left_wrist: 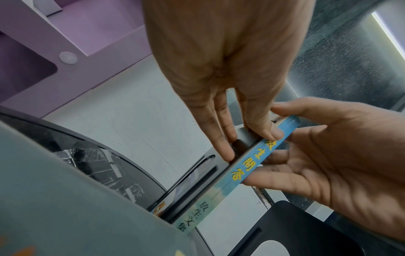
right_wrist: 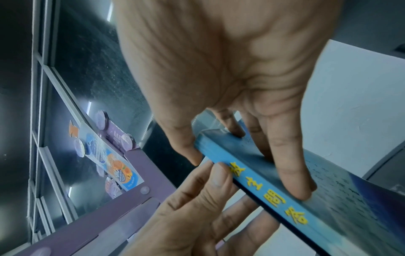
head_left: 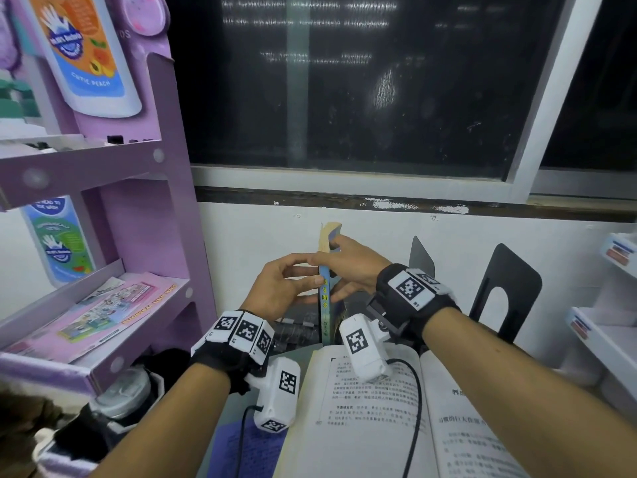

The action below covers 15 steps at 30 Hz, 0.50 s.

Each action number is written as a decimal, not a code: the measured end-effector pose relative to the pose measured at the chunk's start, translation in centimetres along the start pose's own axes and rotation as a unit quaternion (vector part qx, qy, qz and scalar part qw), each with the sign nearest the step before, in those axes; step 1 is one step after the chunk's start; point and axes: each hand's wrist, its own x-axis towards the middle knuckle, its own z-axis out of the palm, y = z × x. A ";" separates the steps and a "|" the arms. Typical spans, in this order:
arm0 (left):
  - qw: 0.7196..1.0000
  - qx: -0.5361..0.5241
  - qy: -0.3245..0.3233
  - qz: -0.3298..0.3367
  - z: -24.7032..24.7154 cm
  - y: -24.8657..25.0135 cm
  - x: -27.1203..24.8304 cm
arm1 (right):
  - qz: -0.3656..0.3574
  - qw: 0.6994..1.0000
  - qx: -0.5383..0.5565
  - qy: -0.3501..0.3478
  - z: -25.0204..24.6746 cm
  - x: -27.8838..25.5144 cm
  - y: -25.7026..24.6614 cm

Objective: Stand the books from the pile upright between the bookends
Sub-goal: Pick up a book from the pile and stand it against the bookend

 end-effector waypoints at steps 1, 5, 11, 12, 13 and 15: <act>1.000 -0.001 -0.002 0.000 0.0 0.0 0.0 | 0.002 1.000 -0.002 0.001 -0.1 0.0 0.1; 1.000 0.000 -0.006 0.001 0.0 -0.1 0.1 | 0.015 1.000 -0.009 0.000 -0.1 0.1 0.0; 1.000 -0.001 -0.015 -0.001 -0.2 -0.2 0.2 | 0.023 1.000 -0.015 0.008 0.1 0.1 -0.3; 1.000 -0.001 -0.015 0.000 -0.2 -0.3 0.2 | 0.022 1.000 -0.014 0.007 0.1 0.1 -0.3; 1.000 0.001 -0.014 0.001 -0.2 -0.3 0.2 | 0.023 1.000 -0.012 0.005 0.1 0.1 -0.3; 1.000 0.007 -0.010 0.003 -0.1 -0.2 0.1 | 0.024 1.000 -0.009 0.001 0.1 0.0 -0.3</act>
